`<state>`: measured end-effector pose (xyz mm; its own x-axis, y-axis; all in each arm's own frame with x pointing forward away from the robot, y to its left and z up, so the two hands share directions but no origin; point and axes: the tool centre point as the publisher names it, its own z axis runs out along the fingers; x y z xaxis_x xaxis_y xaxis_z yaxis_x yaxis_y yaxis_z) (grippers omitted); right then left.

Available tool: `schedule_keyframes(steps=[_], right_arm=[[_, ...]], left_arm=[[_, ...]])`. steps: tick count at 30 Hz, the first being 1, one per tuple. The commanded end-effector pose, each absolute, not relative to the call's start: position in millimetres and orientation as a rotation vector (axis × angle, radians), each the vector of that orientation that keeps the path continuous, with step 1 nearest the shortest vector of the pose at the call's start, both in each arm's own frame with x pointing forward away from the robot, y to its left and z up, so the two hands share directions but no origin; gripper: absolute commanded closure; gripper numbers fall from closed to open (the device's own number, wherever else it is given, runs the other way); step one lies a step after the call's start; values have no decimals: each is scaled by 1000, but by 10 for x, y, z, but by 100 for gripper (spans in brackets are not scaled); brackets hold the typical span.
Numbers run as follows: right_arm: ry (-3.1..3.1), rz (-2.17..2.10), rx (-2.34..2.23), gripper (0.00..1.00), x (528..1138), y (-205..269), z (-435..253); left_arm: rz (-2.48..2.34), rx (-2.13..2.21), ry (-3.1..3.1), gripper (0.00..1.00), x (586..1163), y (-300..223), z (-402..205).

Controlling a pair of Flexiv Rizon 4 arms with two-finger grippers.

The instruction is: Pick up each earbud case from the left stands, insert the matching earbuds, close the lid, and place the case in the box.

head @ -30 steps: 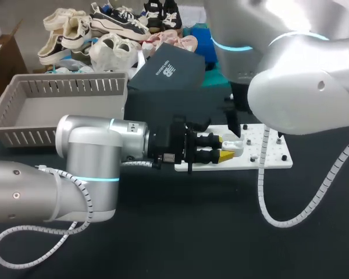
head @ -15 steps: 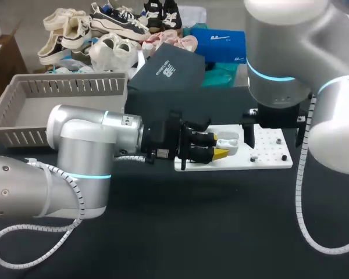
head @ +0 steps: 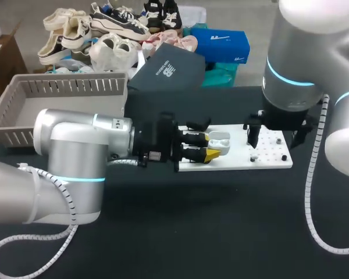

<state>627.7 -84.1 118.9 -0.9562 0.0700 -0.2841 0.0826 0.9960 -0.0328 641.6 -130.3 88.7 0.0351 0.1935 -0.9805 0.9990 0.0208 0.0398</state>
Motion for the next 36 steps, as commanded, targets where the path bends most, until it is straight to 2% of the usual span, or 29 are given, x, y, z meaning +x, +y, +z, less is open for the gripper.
schedule_keyframes(steps=[1,3,7,11,16,19,36], right_arm=[[2869,-58,129,27,6369,-790,1094],[2877,-54,138,32,6387,-768,1051],[2885,-83,157,24,6418,-719,938],[2900,-75,174,21,6462,-701,835],[2895,-30,202,31,6502,-683,740],[2894,2,230,49,6532,-698,680],[2919,80,302,52,6698,-625,435]], left_arm=[[-1030,1321,1339,100,6342,-1205,903],[-1023,1320,1336,100,6348,-1182,896],[-1004,1327,1326,100,6370,-1147,897],[-990,1331,1330,100,6391,-1127,901],[-990,1331,1330,100,6391,-1127,901],[-990,1331,1330,100,6391,-1127,901],[-990,1331,1330,100,6391,-1127,901]])
